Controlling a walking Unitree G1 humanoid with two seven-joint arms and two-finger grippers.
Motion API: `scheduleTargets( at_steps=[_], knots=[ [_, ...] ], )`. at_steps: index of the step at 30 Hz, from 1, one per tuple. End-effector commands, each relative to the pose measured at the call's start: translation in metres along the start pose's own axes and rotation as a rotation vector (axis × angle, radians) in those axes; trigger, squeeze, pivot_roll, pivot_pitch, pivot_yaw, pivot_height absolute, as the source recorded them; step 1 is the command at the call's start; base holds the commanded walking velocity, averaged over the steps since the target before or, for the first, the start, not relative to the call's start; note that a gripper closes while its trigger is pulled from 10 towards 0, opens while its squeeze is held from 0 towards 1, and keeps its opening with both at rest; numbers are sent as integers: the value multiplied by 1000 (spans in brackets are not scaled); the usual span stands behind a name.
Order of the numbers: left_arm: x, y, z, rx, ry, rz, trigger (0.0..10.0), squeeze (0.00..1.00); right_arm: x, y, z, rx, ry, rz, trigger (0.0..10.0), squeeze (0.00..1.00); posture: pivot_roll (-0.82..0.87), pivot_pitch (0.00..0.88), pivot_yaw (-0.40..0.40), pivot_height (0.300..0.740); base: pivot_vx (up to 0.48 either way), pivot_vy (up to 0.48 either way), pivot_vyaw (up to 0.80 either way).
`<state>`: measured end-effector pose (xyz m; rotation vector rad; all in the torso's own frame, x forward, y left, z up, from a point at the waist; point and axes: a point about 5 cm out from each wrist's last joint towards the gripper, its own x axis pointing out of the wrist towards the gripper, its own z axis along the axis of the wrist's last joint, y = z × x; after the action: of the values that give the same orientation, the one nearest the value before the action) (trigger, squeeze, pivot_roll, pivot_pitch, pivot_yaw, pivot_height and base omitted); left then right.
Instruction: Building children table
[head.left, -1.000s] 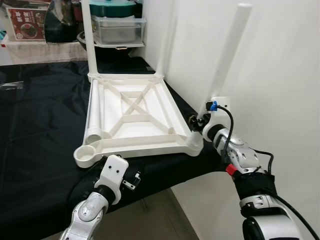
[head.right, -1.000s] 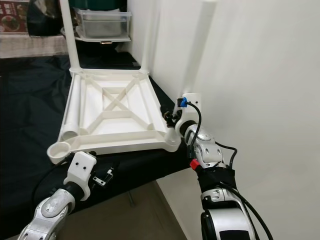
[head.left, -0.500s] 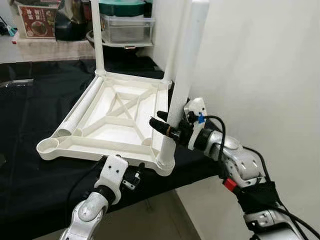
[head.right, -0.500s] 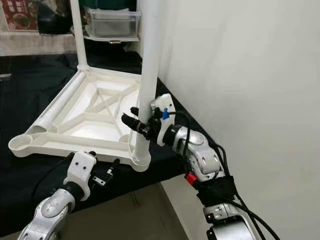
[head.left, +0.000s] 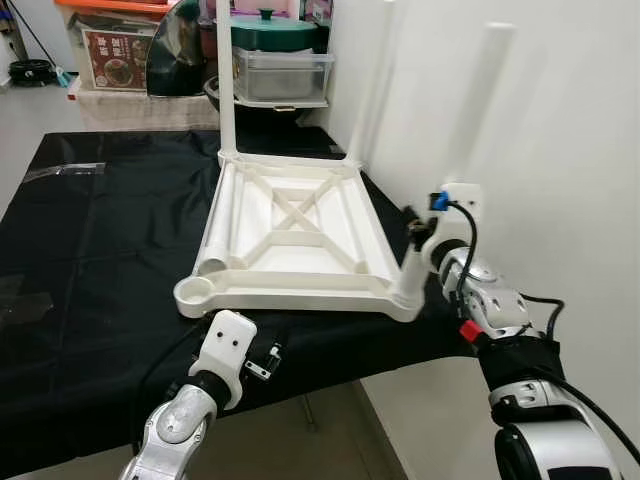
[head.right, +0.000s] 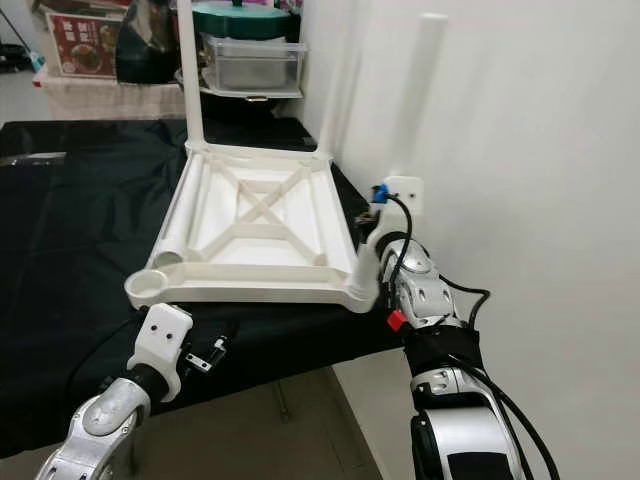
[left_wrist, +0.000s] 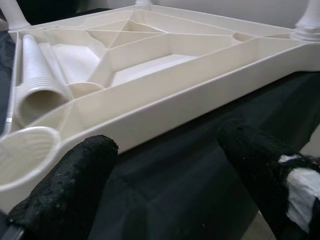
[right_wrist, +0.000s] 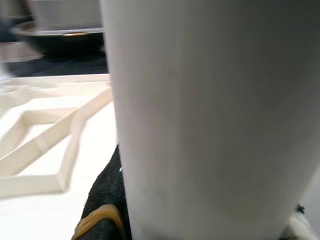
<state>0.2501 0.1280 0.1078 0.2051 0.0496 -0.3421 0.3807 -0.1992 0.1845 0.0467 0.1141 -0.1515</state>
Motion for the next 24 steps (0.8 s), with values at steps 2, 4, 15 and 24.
scheduleTargets(
  at_steps=[2,4,15,24],
  knots=[
    [1,-2,-2,13,7,-10,10000,0,-2,-5,-37,-56,209,-43,10000,0,45,0,-139,740,0,0,0],
    [2,-2,-2,13,5,-11,10000,0,-3,21,-31,22,153,129,10000,0,46,0,-141,740,0,0,0],
    [1,-2,-2,11,5,-9,10000,0,-15,56,18,103,-99,543,10000,0,48,0,-144,740,0,0,0],
    [2,-3,-2,10,5,-9,10000,0,-72,78,15,-21,-118,1170,4588,0,48,0,-144,740,0,0,0]
  ],
)
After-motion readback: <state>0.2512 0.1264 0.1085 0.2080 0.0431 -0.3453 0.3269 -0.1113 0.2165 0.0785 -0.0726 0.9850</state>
